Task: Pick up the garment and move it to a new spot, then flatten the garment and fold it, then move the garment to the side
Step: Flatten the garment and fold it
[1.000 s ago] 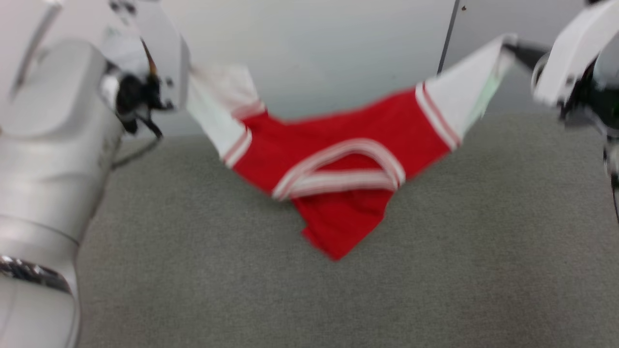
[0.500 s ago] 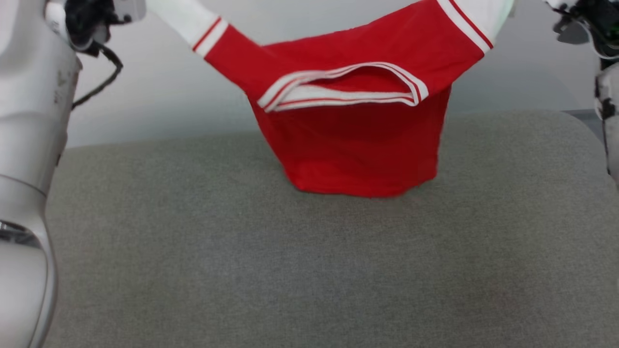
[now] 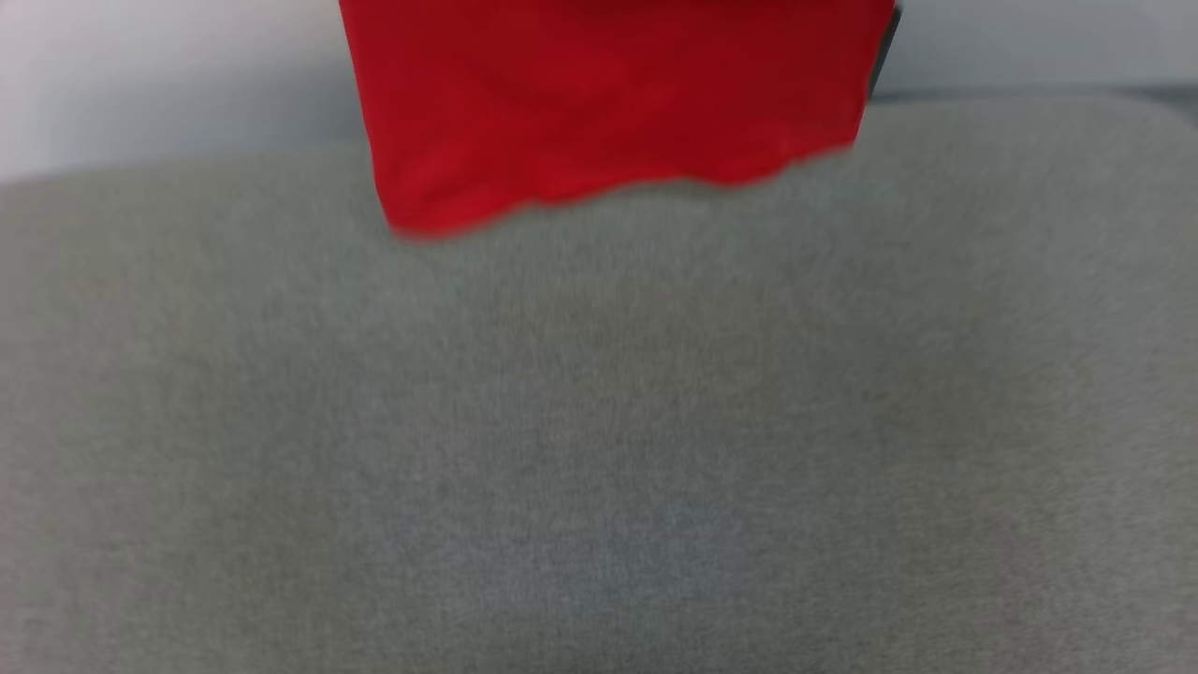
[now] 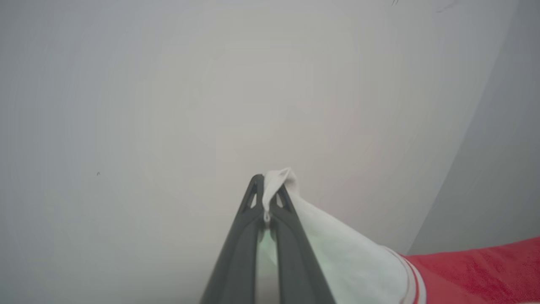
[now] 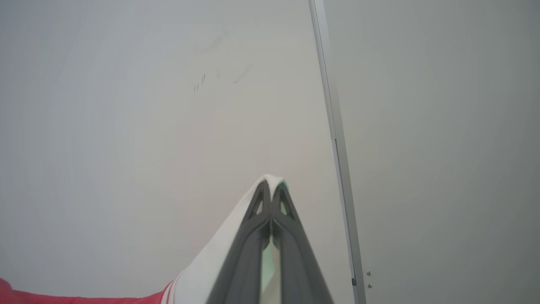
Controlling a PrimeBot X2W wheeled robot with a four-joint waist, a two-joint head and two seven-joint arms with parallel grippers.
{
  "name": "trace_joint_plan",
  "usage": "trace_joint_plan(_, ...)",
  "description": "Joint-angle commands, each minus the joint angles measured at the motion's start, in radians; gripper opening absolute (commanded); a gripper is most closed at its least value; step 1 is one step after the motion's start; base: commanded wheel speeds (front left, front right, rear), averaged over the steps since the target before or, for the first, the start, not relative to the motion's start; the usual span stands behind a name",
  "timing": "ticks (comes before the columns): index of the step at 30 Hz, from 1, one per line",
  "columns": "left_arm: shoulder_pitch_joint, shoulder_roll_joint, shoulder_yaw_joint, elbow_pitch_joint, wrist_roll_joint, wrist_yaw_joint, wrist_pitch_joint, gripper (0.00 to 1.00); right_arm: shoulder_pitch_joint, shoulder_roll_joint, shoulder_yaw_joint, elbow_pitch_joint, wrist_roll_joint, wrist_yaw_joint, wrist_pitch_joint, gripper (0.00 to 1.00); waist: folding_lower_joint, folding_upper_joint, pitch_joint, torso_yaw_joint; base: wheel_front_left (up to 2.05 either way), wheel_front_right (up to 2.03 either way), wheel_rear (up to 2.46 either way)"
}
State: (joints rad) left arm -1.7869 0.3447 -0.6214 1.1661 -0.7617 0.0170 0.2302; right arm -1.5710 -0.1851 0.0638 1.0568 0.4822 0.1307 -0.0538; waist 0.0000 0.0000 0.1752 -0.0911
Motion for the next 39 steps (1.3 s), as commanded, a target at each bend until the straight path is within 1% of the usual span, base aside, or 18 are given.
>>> trace_joint_plan(1, -0.049, 0.0, 0.002, 0.003, 0.009, 0.006, -0.04, 0.0, -0.042, -0.008, 0.006, 0.008, -0.018, 0.0, -0.054, 0.0, 0.0, 0.0, 0.198, 0.018, 0.0, 0.0, 0.0)
trace_joint_plan(4, -0.115, -0.006, 0.013, 0.005, 0.013, 0.016, -0.114, 0.0, -0.092, -0.015, 0.004, 0.03, -0.034, 0.0, -0.133, 0.0, 0.0, 0.0, 0.286, 0.03, 0.0, 0.0, 0.0)
trace_joint_plan(6, -0.157, -0.013, 0.018, 0.0, 0.016, 0.007, -0.168, 0.0, -0.125, -0.025, -0.004, 0.047, -0.045, 0.0, -0.168, 0.0, 0.0, 0.0, 0.338, 0.045, 0.0, 0.0, 0.0)
trace_joint_plan(11, -0.223, -0.033, 0.04, 0.019, 0.005, -0.002, -0.286, 0.0, -0.176, -0.053, -0.026, 0.06, -0.099, 0.0, -0.209, 0.0, 0.0, 0.0, 0.444, 0.097, 0.0, 0.0, 0.0)
trace_joint_plan(15, -0.267, -0.05, 0.051, 0.026, -0.002, -0.023, -0.368, 0.0, -0.183, -0.07, -0.076, -0.032, -0.165, 0.0, -0.212, 0.0, 0.0, 0.0, 0.52, 0.139, 0.0, 0.0, 0.0)
trace_joint_plan(19, -0.262, -0.059, 0.068, 0.045, -0.019, -0.045, -0.431, 0.0, -0.135, -0.041, -0.108, -0.091, -0.223, 0.0, -0.21, 0.0, 0.0, 0.0, 0.575, 0.168, 0.0, 0.0, 0.0)
trace_joint_plan(20, -0.249, -0.062, 0.056, 0.057, -0.006, -0.049, -0.432, 0.0, -0.128, -0.038, -0.119, -0.092, -0.229, 0.0, -0.21, 0.0, 0.0, 0.0, 0.583, 0.175, 0.0, 0.0, 0.0)
trace_joint_plan(21, -0.237, -0.066, 0.053, 0.062, -0.007, -0.061, -0.437, 0.0, -0.125, -0.034, -0.116, -0.09, -0.243, 0.0, -0.21, 0.0, 0.0, 0.0, 0.589, 0.179, 0.0, 0.0, 0.0)
trace_joint_plan(24, -0.213, -0.07, 0.05, 0.08, -0.013, -0.075, -0.441, 0.0, -0.114, -0.018, -0.101, -0.072, -0.259, 0.0, -0.211, 0.0, 0.0, 0.0, 0.594, 0.188, 0.0, 0.0, 0.0)
trace_joint_plan(25, -0.206, -0.073, 0.065, 0.085, -0.034, -0.078, -0.444, 0.0, -0.109, -0.013, -0.099, -0.066, -0.253, 0.0, -0.211, 0.0, 0.0, 0.0, 0.592, 0.189, 0.0, 0.0, 0.0)
trace_joint_plan(28, -0.179, -0.072, 0.044, 0.093, -0.012, -0.089, -0.442, 0.0, -0.094, -0.008, -0.073, -0.046, -0.247, 0.0, -0.21, 0.0, 0.0, 0.0, 0.576, 0.191, 0.0, 0.0, 0.0)
trace_joint_plan(30, -0.152, -0.08, 0.062, 0.101, -0.042, -0.097, -0.424, 0.0, -0.097, -0.008, -0.071, -0.028, -0.207, 0.0, -0.211, 0.0, 0.0, 0.0, 0.555, 0.193, 0.0, 0.0, 0.0)
trace_joint_plan(31, -0.139, -0.08, 0.047, 0.104, -0.028, -0.099, -0.41, 0.0, -0.091, -0.004, -0.047, -0.013, -0.198, 0.0, -0.207, 0.0, 0.0, 0.0, 0.541, 0.194, 0.0, 0.0, 0.0)
trace_joint_plan(33, -0.108, -0.084, 0.055, 0.11, -0.052, -0.107, -0.373, 0.0, -0.079, -0.009, -0.006, 0.004, -0.159, 0.0, -0.201, 0.0, 0.0, 0.0, 0.508, 0.194, 0.0, 0.0, 0.0)
trace_joint_plan(35, -0.067, -0.07, 0.038, 0.115, -0.043, -0.111, -0.338, 0.0, -0.049, -0.009, 0.037, 0.014, -0.107, 0.0, -0.17, 0.0, 0.0, 0.0, 0.47, 0.189, 0.0, 0.0, 0.0)
trace_joint_plan(37, -0.023, -0.059, 0.049, 0.119, -0.065, -0.115, -0.293, 0.0, -0.016, -0.021, 0.073, 0.016, -0.048, 0.0, -0.13, 0.0, 0.0, 0.0, 0.429, 0.182, 0.0, 0.0, 0.0)
trace_joint_plan(39, 0.014, -0.049, 0.038, 0.12, -0.062, -0.113, -0.253, 0.0, 0.02, -0.037, 0.117, -0.004, 0.004, 0.0, -0.092, 0.0, 0.0, 0.0, 0.387, 0.178, 0.0, 0.0, 0.0)
